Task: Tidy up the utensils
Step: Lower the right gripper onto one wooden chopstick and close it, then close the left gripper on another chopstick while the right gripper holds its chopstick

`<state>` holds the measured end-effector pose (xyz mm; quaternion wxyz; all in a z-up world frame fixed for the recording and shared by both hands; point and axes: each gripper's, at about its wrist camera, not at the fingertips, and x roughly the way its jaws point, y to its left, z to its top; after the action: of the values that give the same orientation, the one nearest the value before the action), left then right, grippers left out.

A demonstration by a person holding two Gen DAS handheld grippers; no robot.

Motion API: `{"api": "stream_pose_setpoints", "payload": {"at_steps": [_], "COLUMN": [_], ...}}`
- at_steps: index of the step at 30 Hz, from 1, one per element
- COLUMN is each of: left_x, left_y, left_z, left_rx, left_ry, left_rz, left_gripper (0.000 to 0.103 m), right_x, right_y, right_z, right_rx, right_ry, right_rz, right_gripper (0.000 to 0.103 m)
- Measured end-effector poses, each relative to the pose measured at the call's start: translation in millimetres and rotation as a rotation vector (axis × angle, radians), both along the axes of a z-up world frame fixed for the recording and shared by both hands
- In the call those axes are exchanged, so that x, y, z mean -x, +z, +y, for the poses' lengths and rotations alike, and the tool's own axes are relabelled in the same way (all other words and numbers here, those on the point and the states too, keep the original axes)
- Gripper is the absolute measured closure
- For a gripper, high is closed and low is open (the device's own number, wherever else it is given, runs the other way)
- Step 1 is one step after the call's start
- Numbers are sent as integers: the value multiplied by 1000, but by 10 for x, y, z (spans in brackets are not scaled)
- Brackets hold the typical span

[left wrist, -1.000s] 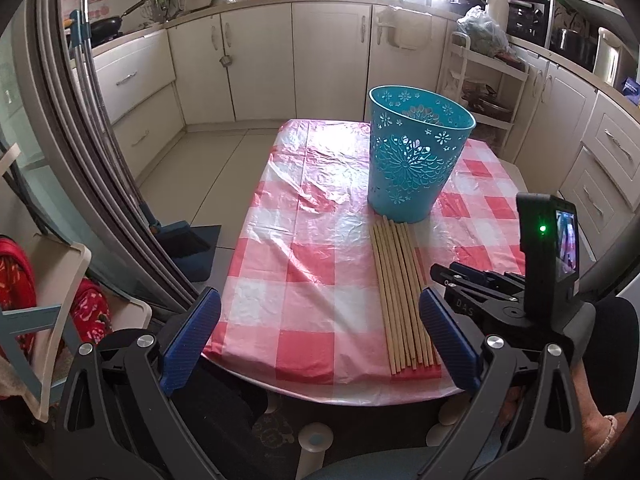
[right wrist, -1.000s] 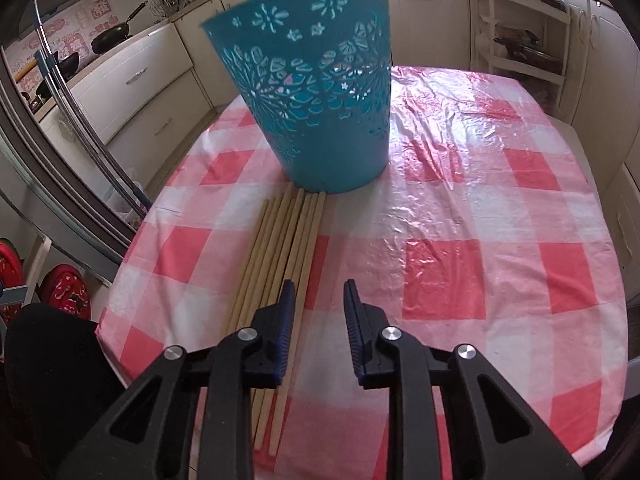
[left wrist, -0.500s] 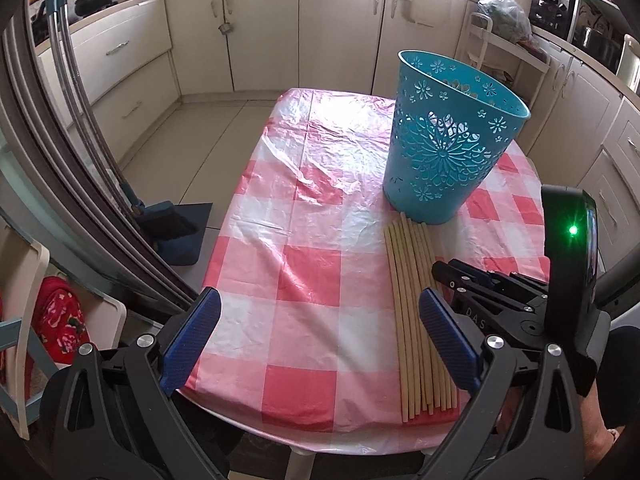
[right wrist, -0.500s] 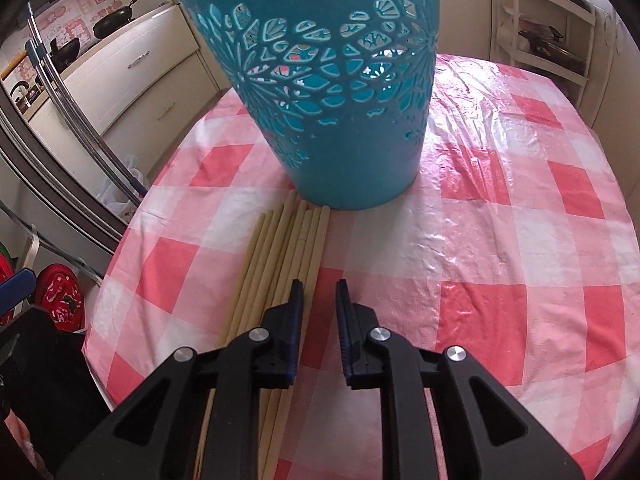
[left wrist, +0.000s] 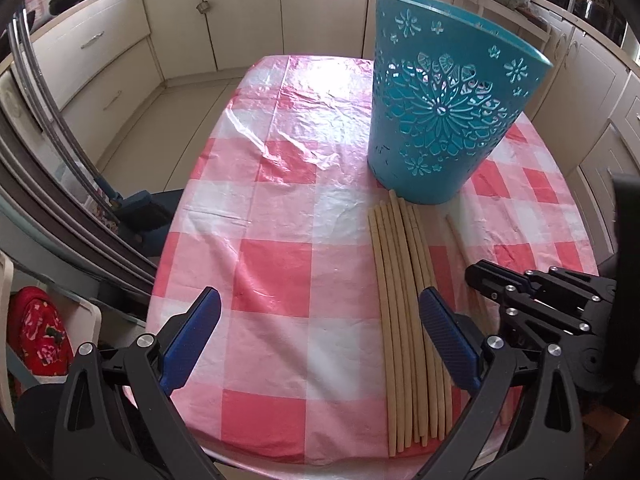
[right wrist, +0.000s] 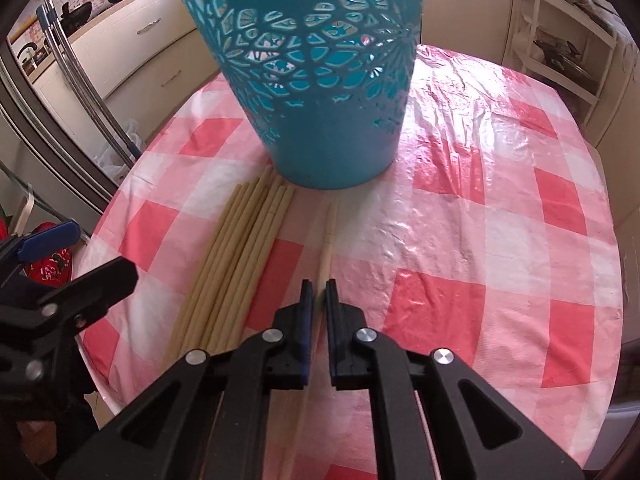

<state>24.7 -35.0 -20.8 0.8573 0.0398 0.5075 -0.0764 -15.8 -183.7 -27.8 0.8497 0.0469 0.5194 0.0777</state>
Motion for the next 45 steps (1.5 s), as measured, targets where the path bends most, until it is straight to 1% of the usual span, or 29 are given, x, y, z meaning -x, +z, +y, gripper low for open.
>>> {"api": "stream_pose_setpoints", "payload": {"at_steps": [3,9,12,18,20,21,22,23,25,27,29,30,32,34,35,36,37,39,41,43,45], "left_x": [-100,-243,-283,-309,-328,-332,-342,-364,-392,-398,-393,-388,-377,-361,-359,-354,-353,-342,-292,-212,-141], "left_y": [-126,-290,-350,-362,-352,-345,-342,-355,-372,-376,-375,-373,-367,-352,-343,-334,-329,-315,-247,-61,242], "left_z": [-57,-105,-124,-180,-190,-199,-208,-216,-206,-207,-225,-232,-247,-283,-298,-310,-309,-297,-248,-173,-67], "left_rx": [-18,-63,-75,-93,-95,-91,-93,-99,-80,-76,-74,-58,-47,-37,-34,-24,-5,12,52,88,136], "left_ry": [13,44,43,39,41,41,39,35,33,27,14,2,-12,-45,-56,-70,-79,-90,-97,-98,-90], "left_rz": [25,51,67,54,47,43,40,48,52,46,37,34,28,15,15,21,30,49,64,39,-6], "left_gripper": [8,8,9,9,12,16,24,28,31,32,35,41,47,72,79,96,98,98,98,98,98], "right_x": [17,5,6,24,25,27,26,25,22,16,12,12,5,-7,-13,-14,-17,-22,-29,-30,-33], "right_y": [-32,-50,-54,-44,-46,-47,-48,-46,-43,-46,-46,-44,-46,-48,-49,-49,-49,-52,-56,-62,-65], "right_z": [-90,-113,-131,-151,-172,-177,-179,-184,-193,-189,-182,-180,-176,-167,-160,-160,-156,-157,-166,-191,-220], "right_rx": [-61,-97,-108,-120,-129,-131,-132,-133,-137,-139,-137,-136,-135,-135,-134,-133,-132,-132,-140,-156,-176], "right_ry": [-25,-25,-25,-23,-25,-26,-27,-28,-31,-33,-34,-34,-34,-34,-34,-34,-34,-32,-32,-37,-44], "right_rz": [-4,-12,-13,-13,-13,-13,-14,-15,-14,-16,-20,-21,-23,-25,-25,-26,-28,-31,-29,-25,-18], "right_gripper": [97,97,97,97,97,97,97,97,97,97,97,97,97,97,97,97,97,97,97,97,97]}}
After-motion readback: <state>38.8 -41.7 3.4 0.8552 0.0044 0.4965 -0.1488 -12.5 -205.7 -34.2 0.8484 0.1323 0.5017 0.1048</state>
